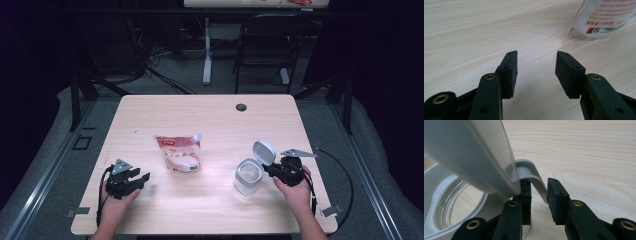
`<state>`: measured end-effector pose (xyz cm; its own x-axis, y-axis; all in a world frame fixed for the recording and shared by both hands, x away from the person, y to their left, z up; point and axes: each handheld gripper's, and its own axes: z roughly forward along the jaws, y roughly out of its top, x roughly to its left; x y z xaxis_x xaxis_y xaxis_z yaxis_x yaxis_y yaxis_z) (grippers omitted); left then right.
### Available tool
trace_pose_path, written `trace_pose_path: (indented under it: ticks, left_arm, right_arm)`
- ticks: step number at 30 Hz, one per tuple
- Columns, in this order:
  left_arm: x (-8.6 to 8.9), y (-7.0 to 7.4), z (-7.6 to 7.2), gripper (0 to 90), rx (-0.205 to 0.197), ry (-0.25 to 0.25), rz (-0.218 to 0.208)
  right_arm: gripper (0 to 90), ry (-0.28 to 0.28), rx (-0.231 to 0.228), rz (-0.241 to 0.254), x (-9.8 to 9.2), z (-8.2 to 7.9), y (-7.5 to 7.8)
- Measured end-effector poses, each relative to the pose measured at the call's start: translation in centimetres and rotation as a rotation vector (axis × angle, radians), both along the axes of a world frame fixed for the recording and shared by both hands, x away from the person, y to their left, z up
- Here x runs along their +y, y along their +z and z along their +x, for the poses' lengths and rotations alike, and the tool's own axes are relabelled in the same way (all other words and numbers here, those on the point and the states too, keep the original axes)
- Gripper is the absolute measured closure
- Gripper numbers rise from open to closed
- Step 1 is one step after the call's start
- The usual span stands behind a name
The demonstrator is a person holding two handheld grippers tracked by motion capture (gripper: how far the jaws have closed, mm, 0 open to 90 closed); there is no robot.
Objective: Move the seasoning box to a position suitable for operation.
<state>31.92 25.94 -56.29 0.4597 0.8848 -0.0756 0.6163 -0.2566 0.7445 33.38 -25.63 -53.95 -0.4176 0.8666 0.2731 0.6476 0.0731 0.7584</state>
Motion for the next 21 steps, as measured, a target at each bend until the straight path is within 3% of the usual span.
trace_pose_path:
  ticks: [4, 21]
  left_arm:
    - [-0.02, -0.02, 0.01, 52.9, 0.000, 0.002, 0.000]
    - [-0.01, 0.05, -0.05, 52.8, -0.001, 0.002, -0.006]
  right_arm:
    - [76.0, 0.004, -0.003, 0.032, -0.02, 0.36, -0.06]
    - [74.0, 0.006, -0.014, 0.015, -0.23, -0.28, 0.32]
